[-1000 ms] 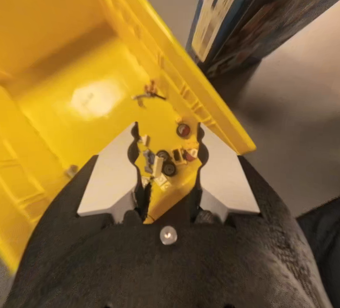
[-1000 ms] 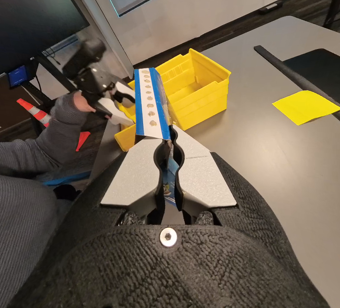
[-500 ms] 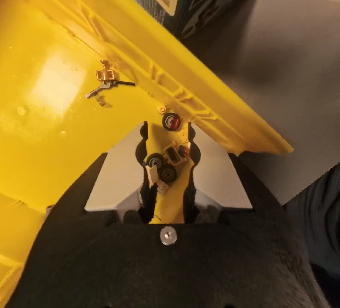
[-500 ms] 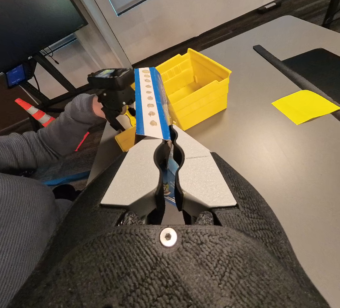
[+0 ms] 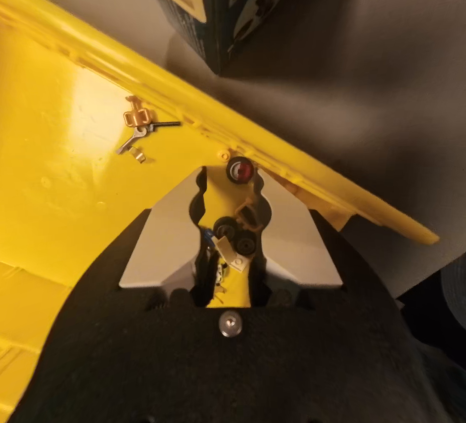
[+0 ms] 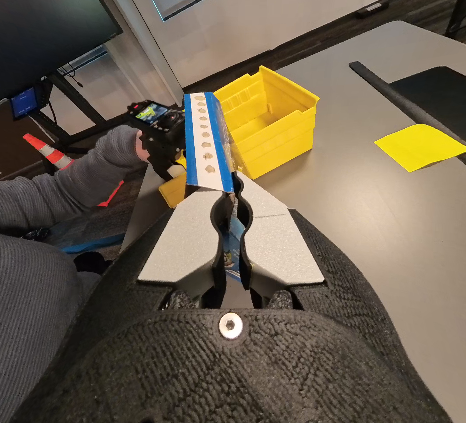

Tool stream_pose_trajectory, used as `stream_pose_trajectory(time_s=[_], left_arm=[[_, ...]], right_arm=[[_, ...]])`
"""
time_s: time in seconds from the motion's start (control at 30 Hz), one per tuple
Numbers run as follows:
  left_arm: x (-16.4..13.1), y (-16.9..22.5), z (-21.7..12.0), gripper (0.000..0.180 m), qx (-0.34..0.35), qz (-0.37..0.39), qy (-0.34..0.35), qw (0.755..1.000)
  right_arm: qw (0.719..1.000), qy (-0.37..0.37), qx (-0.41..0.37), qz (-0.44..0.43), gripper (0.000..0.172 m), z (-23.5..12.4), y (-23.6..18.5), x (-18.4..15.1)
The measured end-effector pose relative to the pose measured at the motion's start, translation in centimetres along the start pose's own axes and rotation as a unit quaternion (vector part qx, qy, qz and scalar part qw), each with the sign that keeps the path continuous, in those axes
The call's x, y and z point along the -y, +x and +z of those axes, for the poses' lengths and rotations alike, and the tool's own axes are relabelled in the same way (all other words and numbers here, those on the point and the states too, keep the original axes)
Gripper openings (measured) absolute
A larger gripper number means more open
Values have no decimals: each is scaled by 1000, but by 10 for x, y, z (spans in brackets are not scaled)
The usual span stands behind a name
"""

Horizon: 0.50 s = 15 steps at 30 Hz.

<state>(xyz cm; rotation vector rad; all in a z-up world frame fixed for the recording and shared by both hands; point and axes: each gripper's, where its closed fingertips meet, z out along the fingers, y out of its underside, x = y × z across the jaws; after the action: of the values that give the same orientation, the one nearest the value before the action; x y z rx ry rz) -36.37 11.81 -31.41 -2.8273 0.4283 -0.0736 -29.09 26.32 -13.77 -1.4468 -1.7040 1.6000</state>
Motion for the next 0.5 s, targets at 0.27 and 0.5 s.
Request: stream_pose_trajectory(time_s=[0.27, 0.5], left_arm=[[5, -15, -14, 20, 113, 15, 41, 993], [54, -17, -131, 20, 219, -50, 326, 918]], right_arm=[[1000, -1, 2, -2, 0, 1, -1, 0], [1000, -3, 4, -4, 0, 2, -3, 0]])
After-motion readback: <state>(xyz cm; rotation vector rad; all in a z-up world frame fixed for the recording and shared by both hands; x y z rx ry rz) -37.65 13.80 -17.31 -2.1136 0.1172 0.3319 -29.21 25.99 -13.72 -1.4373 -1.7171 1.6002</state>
